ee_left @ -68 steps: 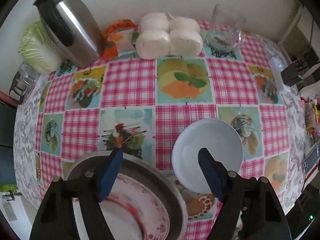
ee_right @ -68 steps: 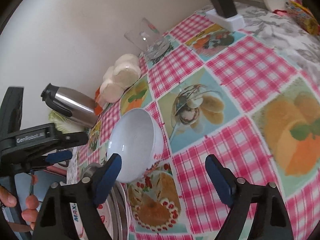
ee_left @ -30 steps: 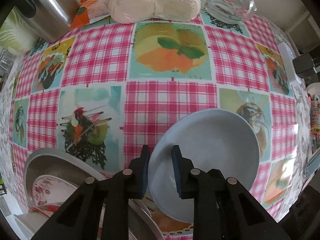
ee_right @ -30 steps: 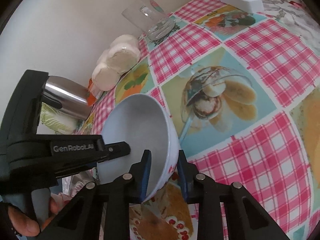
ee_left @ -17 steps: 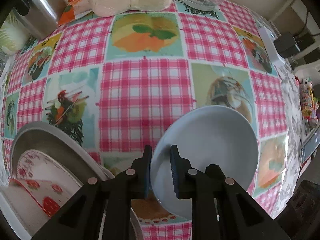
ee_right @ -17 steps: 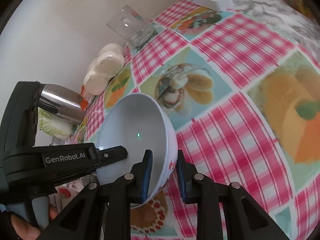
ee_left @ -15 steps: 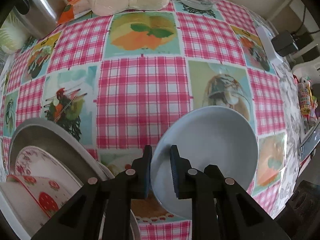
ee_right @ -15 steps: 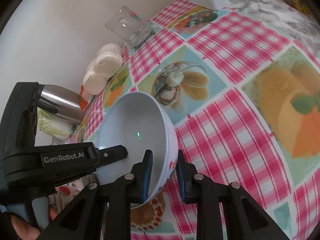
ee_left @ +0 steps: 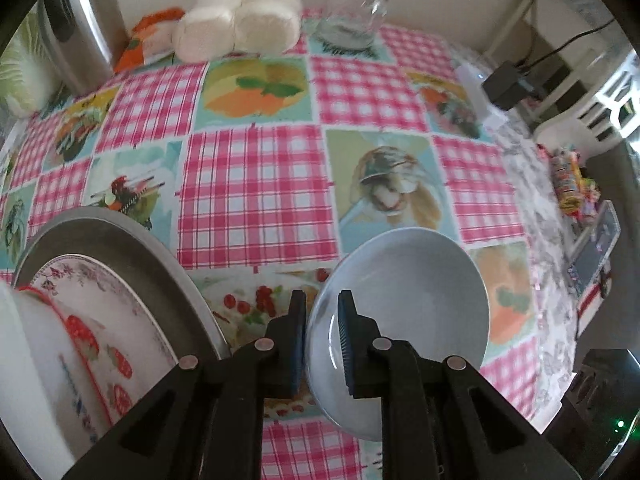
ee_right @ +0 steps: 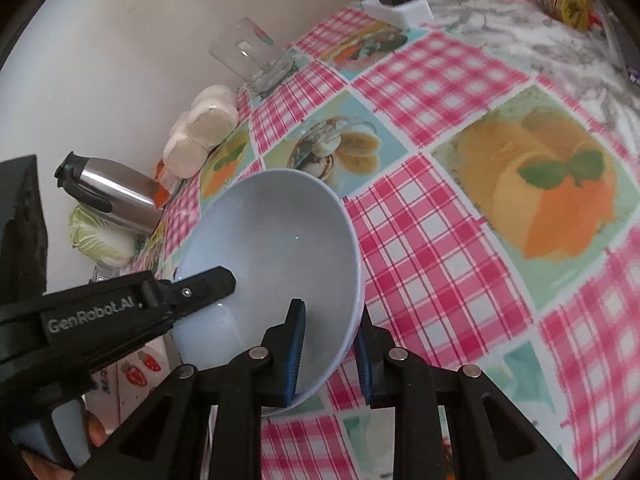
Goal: Organize plates and bowls
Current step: 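Lift the pale round bowl with both grippers and carry it over the basin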
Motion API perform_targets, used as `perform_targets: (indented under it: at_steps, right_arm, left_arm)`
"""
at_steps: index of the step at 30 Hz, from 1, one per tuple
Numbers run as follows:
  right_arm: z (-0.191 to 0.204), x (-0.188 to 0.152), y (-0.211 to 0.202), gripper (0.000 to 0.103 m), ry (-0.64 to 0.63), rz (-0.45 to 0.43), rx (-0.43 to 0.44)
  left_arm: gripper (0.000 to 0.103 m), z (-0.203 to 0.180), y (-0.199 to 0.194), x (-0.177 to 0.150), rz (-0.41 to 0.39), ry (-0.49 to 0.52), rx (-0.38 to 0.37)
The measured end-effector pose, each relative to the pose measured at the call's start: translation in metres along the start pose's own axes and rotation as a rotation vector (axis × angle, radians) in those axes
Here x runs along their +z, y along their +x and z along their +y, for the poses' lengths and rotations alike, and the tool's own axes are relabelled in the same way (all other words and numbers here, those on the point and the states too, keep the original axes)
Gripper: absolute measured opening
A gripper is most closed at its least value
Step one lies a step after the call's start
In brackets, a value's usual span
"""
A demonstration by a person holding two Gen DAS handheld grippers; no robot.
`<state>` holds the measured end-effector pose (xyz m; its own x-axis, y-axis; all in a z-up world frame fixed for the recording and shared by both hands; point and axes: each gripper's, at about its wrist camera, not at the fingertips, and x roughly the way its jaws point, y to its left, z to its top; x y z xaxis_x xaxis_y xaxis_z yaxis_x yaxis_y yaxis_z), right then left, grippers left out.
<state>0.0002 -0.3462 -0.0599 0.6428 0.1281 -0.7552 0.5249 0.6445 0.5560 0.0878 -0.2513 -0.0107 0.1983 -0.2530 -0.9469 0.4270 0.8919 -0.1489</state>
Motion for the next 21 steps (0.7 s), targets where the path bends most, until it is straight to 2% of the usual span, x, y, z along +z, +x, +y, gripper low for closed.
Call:
perform_targets:
  at_steps: [8, 12, 21]
  right_arm:
    - [0.022, -0.003, -0.047, 0.025, -0.056, -0.082, 0.006]
    - [0.04, -0.009, -0.064, 0.025, -0.094, -0.104, 0.023]
    - [0.087, -0.024, -0.086, 0.025, -0.197, -0.132, 0.057]
  left_arm:
    - [0.016, 0.012, -0.064, -0.015, -0.14, 0.011, -0.067]
    - [0.016, 0.026, -0.081, -0.013, -0.198, 0.001, -0.081]
    - [0.016, 0.068, -0.125, -0.039, -0.321, -0.068, -0.134]
